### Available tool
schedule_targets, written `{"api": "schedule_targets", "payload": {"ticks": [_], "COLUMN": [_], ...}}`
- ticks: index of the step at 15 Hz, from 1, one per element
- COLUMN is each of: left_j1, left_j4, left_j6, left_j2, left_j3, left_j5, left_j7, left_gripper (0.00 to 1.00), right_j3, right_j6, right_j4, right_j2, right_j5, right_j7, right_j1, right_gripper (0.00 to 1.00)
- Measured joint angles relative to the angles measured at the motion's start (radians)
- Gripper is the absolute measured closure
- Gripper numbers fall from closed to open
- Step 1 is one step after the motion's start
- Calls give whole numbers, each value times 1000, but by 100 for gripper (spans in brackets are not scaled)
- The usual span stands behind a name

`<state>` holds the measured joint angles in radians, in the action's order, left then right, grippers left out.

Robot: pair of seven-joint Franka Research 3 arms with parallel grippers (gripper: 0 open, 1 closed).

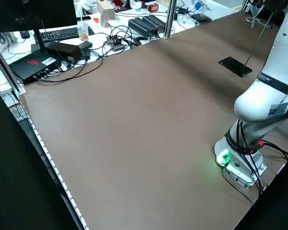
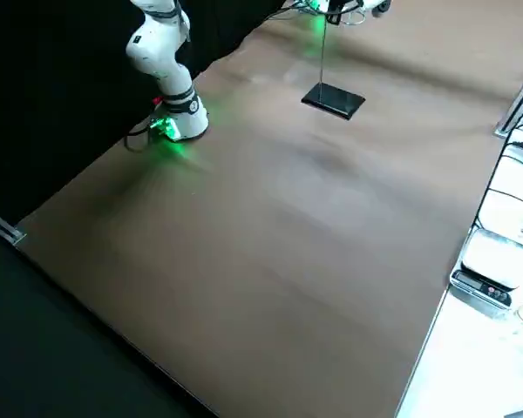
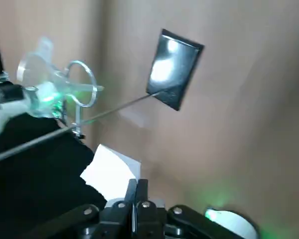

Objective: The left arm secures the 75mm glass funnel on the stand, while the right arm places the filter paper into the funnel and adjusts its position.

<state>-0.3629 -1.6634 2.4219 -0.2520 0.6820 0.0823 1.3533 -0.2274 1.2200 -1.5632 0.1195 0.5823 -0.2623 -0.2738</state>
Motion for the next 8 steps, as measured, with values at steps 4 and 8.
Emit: {"api": "schedule_targets", "payload": {"ticks": [4,8], "left_j1": [0,1], "left_j4": [-36,-62], "left_j6": [38,62], "left_j2": [-2,-4], "left_j3": [0,-1], "left_j5": [10,28], "left_j7": [-4,-10], "left_gripper": [97,97], "right_j3": [5,7], "right_j6": [4,20], "right_j4": [0,0], "right_j2": [0,0], "right_j5": [54,125], "right_j7": [23,56], "right_j1": [-48,-73], "right_gripper": [99,99]}}
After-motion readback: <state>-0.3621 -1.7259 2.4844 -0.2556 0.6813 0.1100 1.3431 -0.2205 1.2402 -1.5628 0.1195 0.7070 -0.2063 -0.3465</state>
